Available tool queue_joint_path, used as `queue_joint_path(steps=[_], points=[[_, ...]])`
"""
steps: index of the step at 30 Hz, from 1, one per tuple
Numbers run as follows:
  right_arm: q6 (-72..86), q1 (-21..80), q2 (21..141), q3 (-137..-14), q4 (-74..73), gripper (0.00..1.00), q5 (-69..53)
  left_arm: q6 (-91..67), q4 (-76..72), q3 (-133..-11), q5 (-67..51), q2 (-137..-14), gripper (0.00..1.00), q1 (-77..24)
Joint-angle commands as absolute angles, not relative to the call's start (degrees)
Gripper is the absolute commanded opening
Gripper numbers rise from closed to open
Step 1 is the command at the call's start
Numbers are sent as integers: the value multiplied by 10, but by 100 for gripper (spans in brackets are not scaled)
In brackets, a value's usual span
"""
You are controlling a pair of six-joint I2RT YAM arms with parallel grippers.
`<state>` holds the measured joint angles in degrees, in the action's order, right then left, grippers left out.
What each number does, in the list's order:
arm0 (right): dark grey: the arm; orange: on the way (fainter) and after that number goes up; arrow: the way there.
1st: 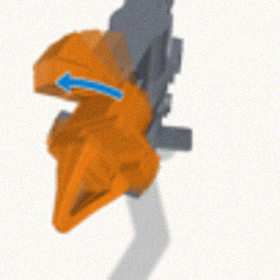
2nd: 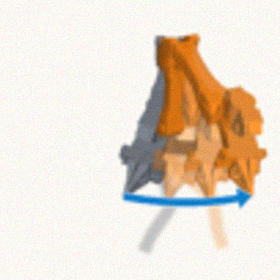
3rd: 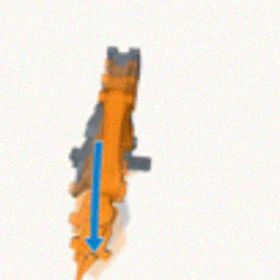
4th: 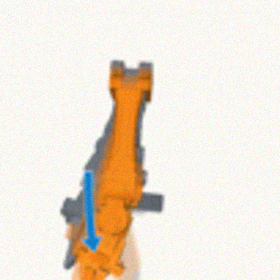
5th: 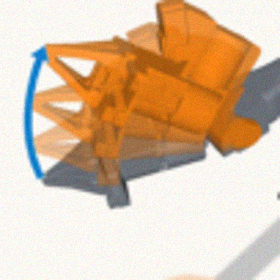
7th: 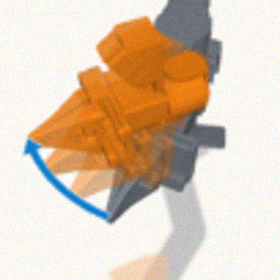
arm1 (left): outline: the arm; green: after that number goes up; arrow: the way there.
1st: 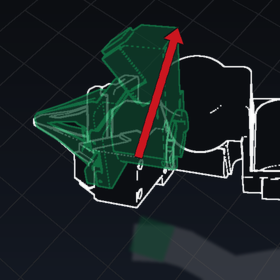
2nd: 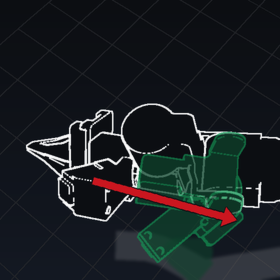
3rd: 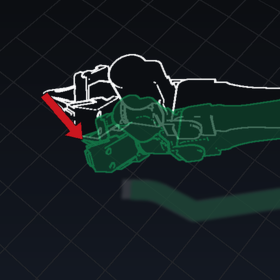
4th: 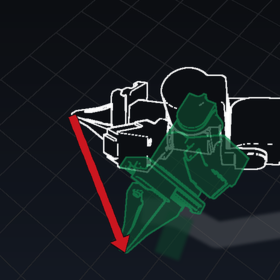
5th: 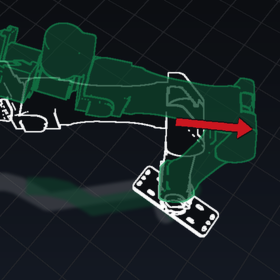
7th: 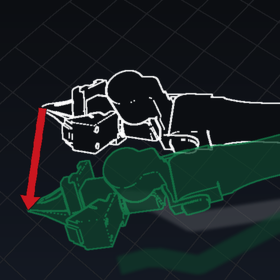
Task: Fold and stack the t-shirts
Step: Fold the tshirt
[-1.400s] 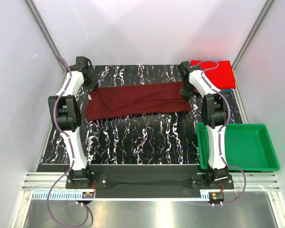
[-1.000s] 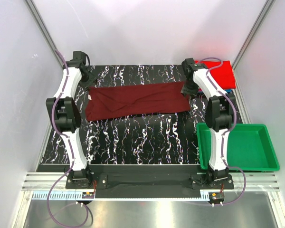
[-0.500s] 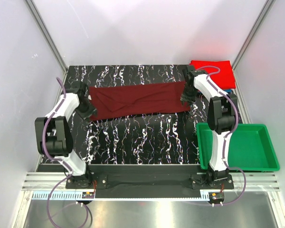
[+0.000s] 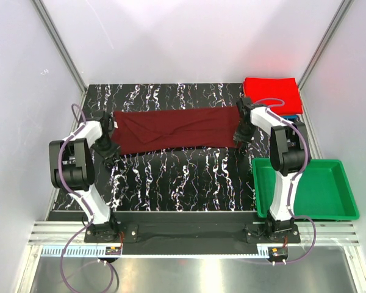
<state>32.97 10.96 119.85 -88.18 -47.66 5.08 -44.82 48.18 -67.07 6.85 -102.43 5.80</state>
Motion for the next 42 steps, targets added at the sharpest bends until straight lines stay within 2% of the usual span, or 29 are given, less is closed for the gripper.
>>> queue_joint_path(steps=[1, 5, 10, 16, 21, 27, 30, 31, 34, 35, 36, 42], points=[[354, 107, 1163, -816, -483, 28, 77, -438, 487, -696, 135, -1024, 36, 75], [352, 108, 1133, -795, -471, 30, 54, -398, 497, -717, 94, -1017, 37, 92], [350, 108, 1132, -837, -487, 35, 31, -363, 402, -629, -18, -913, 46, 88], [368, 107, 1114, -859, -507, 38, 25, -381, 303, -561, -90, -889, 52, 89], [374, 107, 1126, -876, -513, 27, 38, -398, 291, -569, -103, -905, 56, 88], [370, 104, 1175, -895, -505, 21, 56, -402, 297, -585, -66, -962, 56, 88], [364, 101, 1182, -889, -505, 19, 75, -401, 315, -611, -43, -987, 50, 88], [362, 101, 1181, -885, -504, 18, 85, -395, 325, -620, -25, -993, 40, 88], [350, 100, 1181, -872, -507, 17, 101, -375, 364, -666, 18, -1008, 18, 89], [347, 99, 1180, -869, -510, 16, 105, -368, 371, -676, 26, -1011, 4, 90], [346, 98, 1180, -862, -510, 15, 107, -362, 381, -683, 32, -1011, 0, 90], [339, 98, 1173, -847, -507, 13, 118, -350, 374, -690, 45, -1004, 0, 100]])
